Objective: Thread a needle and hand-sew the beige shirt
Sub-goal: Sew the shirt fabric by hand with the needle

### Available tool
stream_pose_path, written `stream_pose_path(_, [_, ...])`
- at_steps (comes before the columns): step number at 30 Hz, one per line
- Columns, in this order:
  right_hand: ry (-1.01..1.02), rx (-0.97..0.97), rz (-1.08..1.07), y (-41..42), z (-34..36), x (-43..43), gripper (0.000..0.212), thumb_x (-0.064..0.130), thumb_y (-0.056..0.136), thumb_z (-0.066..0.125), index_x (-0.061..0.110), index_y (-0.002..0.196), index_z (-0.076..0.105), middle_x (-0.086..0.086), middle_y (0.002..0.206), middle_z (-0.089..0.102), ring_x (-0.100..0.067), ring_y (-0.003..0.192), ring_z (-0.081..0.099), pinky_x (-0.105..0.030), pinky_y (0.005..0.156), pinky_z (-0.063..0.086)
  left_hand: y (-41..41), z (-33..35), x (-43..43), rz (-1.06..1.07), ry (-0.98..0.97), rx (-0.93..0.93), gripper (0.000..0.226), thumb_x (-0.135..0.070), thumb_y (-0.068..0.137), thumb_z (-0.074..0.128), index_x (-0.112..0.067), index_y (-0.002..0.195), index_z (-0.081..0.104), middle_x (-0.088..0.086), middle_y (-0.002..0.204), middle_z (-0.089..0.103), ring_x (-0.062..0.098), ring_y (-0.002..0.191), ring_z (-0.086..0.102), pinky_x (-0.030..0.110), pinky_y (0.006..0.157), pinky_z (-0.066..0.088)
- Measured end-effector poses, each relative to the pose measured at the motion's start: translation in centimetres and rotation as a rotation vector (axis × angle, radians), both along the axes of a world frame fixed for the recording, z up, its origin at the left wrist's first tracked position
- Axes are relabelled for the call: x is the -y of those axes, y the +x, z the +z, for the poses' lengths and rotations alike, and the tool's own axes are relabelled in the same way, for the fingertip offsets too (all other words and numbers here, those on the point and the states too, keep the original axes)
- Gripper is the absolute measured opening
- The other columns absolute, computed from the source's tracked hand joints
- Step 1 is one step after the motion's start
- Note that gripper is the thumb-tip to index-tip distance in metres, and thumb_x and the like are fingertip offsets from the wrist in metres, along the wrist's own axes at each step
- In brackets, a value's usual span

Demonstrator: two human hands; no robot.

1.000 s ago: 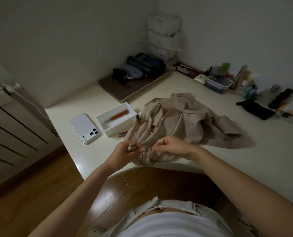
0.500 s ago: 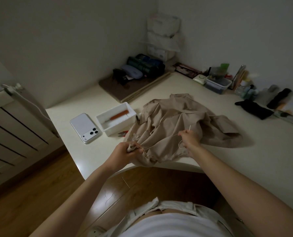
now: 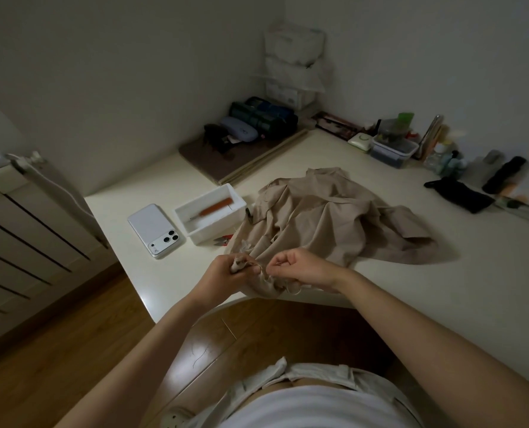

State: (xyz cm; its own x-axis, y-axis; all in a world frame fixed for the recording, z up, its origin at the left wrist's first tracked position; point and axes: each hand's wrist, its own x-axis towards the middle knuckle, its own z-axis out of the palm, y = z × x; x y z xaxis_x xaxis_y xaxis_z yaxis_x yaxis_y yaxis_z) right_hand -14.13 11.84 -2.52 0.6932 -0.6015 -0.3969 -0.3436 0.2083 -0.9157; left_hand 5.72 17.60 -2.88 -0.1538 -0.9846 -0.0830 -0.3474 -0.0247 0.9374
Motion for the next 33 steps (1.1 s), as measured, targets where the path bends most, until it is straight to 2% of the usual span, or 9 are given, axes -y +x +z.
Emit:
stream_pose_path(4, [-0.133,-0.067,-0.067,0.0,0.3,0.1,0.009,0.022,0.092,0.06,0.015,0.092,0.065,0.004,0.075,0.062,-0.002,0.059,0.053,-0.014,0.056,0.041,0.0,0.0,-0.2,0.019,0.0,0.016,0.017,-0.01,0.089,0.063,-0.023,0.08,0.068,-0.008,0.077,0.071,0.013,0.079,0.067,0.027,0.074,0.053])
stream_pose_path(8, [-0.19,-0.115,-0.233,-0.5,-0.2,0.8,0.015,0.02,0.093,0.058,0.007,0.099,0.062,0.007,0.068,0.054,0.008,0.044,0.048,-0.007,0.047,0.037,0.0,0.0,-0.4,0.04,0.002,0.015,0.018,-0.011,0.09,0.062,-0.025,0.079,0.068,-0.01,0.075,0.071,0.01,0.078,0.067,0.024,0.07,0.052])
stream_pose_path(13, [-0.236,-0.213,-0.356,-1.0,-1.1,1.5,0.022,0.023,0.093,0.058,0.005,0.102,0.063,-0.002,0.091,0.062,-0.008,0.085,0.056,-0.016,0.072,0.043,-0.2,0.1,-0.5,0.066,0.01,0.015,0.018,-0.012,0.091,0.061,-0.023,0.078,0.067,-0.011,0.068,0.067,0.005,0.069,0.063,0.021,0.061,0.05])
stream_pose_path(16, [-0.235,-0.233,-0.415,-1.3,-1.4,1.6,0.023,0.023,0.093,0.058,0.003,0.104,0.063,-0.006,0.098,0.063,-0.012,0.093,0.057,-0.015,0.07,0.041,-0.2,0.3,-0.4,0.079,0.008,0.019,0.015,-0.014,0.091,0.061,-0.022,0.079,0.067,-0.008,0.069,0.066,0.007,0.068,0.063,0.021,0.06,0.05])
stream_pose_path(19, [-0.278,-0.295,-0.338,-1.2,-1.1,1.3,0.028,0.026,0.096,0.054,0.005,0.113,0.059,0.004,0.086,0.057,-0.007,0.081,0.056,-0.015,0.065,0.038,-0.3,0.4,-0.3,0.107,0.013,-0.006,0.01,-0.028,0.085,0.063,-0.021,0.079,0.066,-0.004,0.07,0.065,0.01,0.067,0.062,0.024,0.06,0.051])
stream_pose_path(23, [-0.317,-0.359,-0.269,-0.3,-0.3,1.1,0.036,0.027,0.103,0.033,0.009,0.133,0.044,-0.006,0.118,0.054,-0.013,0.105,0.054,-0.019,0.082,0.038,-0.3,0.5,-0.3,0.12,0.053,-0.054,0.035,-0.047,0.071,0.059,-0.015,0.082,0.062,0.004,0.072,0.061,0.014,0.066,0.058,0.028,0.056,0.049])
stream_pose_path(26, [-0.439,-0.329,-0.318,0.5,0.5,0.7,0.036,0.017,0.104,0.027,0.013,0.131,0.05,-0.002,0.115,0.052,0.002,0.083,0.049,-0.008,0.071,0.037,-0.2,0.5,-0.3,0.11,0.095,-0.085,0.055,-0.056,0.063,0.056,-0.007,0.089,0.058,0.007,0.077,0.059,0.016,0.069,0.056,0.029,0.058,0.047])
stream_pose_path(28, [-0.504,-0.252,-0.316,1.0,1.1,0.0,0.032,0.014,0.103,0.034,0.014,0.126,0.056,0.001,0.102,0.058,0.004,0.064,0.048,-0.007,0.056,0.038,-0.2,0.5,-0.3,0.11,0.122,-0.112,0.051,-0.052,0.065,0.056,-0.008,0.09,0.056,0.007,0.08,0.058,0.016,0.072,0.056,0.029,0.061,0.047])
stream_pose_path(33, [-0.45,-0.078,-0.309,2.4,1.9,-1.2,0.015,0.018,0.098,0.048,0.012,0.107,0.06,0.004,0.096,0.069,0.004,0.076,0.06,-0.007,0.067,0.045,-0.2,0.5,-0.3,0.125,0.136,-0.141,0.026,-0.034,0.077,0.05,-0.011,0.088,0.055,0.006,0.081,0.057,0.018,0.077,0.054,0.026,0.064,0.045])
